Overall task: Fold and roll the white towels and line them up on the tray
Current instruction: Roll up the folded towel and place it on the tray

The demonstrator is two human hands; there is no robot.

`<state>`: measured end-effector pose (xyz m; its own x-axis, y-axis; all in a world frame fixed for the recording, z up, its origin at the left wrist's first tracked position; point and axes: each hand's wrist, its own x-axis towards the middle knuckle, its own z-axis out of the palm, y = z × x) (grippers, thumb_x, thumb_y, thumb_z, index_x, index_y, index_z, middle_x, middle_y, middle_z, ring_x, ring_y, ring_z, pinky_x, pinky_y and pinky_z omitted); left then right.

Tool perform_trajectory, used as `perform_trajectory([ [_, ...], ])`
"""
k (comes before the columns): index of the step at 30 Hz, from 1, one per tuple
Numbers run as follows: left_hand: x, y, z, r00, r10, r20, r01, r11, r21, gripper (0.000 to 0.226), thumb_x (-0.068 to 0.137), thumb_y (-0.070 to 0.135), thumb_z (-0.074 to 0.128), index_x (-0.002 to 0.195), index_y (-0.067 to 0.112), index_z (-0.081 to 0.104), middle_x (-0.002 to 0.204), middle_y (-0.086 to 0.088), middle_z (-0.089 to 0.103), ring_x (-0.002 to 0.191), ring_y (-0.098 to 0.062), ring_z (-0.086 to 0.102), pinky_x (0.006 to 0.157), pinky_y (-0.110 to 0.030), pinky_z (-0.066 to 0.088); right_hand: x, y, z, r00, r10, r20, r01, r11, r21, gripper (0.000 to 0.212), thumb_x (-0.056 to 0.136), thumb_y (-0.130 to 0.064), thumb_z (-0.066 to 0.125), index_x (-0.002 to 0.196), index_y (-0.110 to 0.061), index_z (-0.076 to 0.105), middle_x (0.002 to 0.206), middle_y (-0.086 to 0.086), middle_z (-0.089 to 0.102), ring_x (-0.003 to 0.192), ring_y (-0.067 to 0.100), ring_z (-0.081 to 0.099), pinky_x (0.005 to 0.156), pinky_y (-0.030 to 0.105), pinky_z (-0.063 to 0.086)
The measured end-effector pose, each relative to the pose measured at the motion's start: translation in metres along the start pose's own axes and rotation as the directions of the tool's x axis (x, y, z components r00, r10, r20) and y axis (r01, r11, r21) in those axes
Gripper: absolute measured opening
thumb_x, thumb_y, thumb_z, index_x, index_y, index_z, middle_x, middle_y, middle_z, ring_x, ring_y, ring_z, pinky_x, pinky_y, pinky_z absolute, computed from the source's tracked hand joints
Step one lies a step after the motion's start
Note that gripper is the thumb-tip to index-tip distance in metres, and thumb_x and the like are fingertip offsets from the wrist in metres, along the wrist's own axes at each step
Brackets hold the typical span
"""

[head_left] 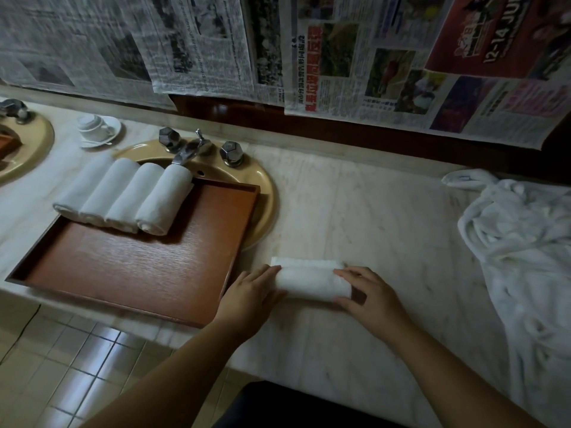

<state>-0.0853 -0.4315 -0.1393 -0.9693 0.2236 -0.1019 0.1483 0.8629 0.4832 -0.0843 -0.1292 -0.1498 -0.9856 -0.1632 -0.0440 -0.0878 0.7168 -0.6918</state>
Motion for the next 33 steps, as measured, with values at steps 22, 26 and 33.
perform_trajectory([
  [22, 0.038, 0.026, -0.012, 0.819, -0.557, 0.141, 0.557, 0.711, -0.43, 0.054, 0.093, 0.064, 0.065, 0.125, 0.021, 0.06, 0.111, 0.003, 0.064, 0.1, -0.017, 0.061, 0.082, -0.031, 0.046, 0.032, -0.034, -0.002, 0.951, 0.298, -0.078, -0.267, 0.925, 0.27, 0.02, 0.089, -0.028, 0.08, 0.096, -0.042, 0.068, 0.104, 0.0, 0.058, 0.089, 0.018, 0.061, 0.078, 0.03, 0.051],
  [26, 0.038, 0.027, -0.009, 0.706, -0.673, 0.22, 0.692, 0.589, -0.416, 0.087, 0.077, 0.086, 0.062, 0.108, 0.005, 0.066, 0.087, -0.005, 0.075, 0.07, -0.021, 0.075, 0.064, -0.033, 0.06, 0.025, -0.049, 0.013, 0.976, -0.09, -0.197, 0.028, 0.955, -0.294, 0.032, 0.082, -0.012, 0.058, 0.105, -0.013, 0.08, 0.109, 0.011, 0.073, 0.098, 0.033, 0.069, 0.088, 0.041, 0.057],
  [33, 0.046, 0.044, -0.012, 0.57, -0.745, 0.346, 0.723, 0.255, -0.642, 0.067, 0.081, 0.062, 0.08, 0.112, 0.006, 0.061, 0.096, -0.01, 0.075, 0.069, -0.022, 0.078, 0.047, -0.025, 0.056, 0.036, -0.091, 0.016, 0.952, 0.203, 0.228, -0.011, 0.769, -0.639, 0.086, 0.088, -0.035, 0.054, 0.16, -0.002, 0.019, 0.165, 0.016, 0.026, 0.154, 0.032, 0.02, 0.129, 0.047, 0.004],
])
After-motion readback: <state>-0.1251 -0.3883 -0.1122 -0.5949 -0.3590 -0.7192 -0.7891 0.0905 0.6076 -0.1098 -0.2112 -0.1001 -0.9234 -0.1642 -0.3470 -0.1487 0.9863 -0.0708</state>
